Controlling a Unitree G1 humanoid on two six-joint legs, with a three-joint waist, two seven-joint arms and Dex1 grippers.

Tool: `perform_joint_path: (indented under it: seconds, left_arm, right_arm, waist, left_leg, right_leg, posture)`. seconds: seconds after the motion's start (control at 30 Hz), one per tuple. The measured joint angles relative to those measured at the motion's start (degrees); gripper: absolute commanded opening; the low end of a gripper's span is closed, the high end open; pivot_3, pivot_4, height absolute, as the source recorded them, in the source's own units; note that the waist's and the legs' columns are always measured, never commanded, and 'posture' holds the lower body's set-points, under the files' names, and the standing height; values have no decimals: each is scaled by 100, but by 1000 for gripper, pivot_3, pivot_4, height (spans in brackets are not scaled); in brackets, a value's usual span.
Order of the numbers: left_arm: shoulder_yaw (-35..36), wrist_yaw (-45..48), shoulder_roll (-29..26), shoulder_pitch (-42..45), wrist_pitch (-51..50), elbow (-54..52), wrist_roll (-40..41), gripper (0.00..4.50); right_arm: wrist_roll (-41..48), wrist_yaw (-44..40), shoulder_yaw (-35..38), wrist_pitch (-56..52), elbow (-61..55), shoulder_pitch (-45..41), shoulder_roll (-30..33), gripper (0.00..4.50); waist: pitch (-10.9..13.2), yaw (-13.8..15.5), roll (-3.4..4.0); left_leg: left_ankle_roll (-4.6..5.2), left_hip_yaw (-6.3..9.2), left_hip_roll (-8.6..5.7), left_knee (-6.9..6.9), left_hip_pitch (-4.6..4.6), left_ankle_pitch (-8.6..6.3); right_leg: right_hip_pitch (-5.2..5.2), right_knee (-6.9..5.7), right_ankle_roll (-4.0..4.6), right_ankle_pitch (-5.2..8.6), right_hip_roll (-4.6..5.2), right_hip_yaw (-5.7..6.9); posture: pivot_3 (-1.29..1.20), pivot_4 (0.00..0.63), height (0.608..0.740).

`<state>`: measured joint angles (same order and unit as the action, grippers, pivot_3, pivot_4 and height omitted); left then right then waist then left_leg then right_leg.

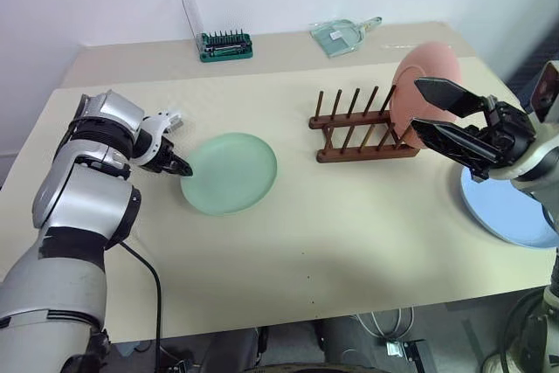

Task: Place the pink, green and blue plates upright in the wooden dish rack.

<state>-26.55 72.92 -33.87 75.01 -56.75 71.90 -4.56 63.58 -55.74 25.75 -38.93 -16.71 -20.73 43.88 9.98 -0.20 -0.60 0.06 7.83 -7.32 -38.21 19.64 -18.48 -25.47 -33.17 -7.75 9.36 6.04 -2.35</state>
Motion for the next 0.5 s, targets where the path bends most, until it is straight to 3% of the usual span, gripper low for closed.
perform_joint_path:
  seconds: [0.5]
  left_arm:
    - [1051,-134,96,34,-539,83,79,56]
  right_arm:
    - [-57,56,-13,56,-47,32,10,4500]
  waist:
    - [-3,89,0]
  left_leg:
    - [25,-3,-1,-2,-8,-14]
  right_leg:
    - [5,-2,-1,0,0,-1]
  posture:
    - [0,150,740]
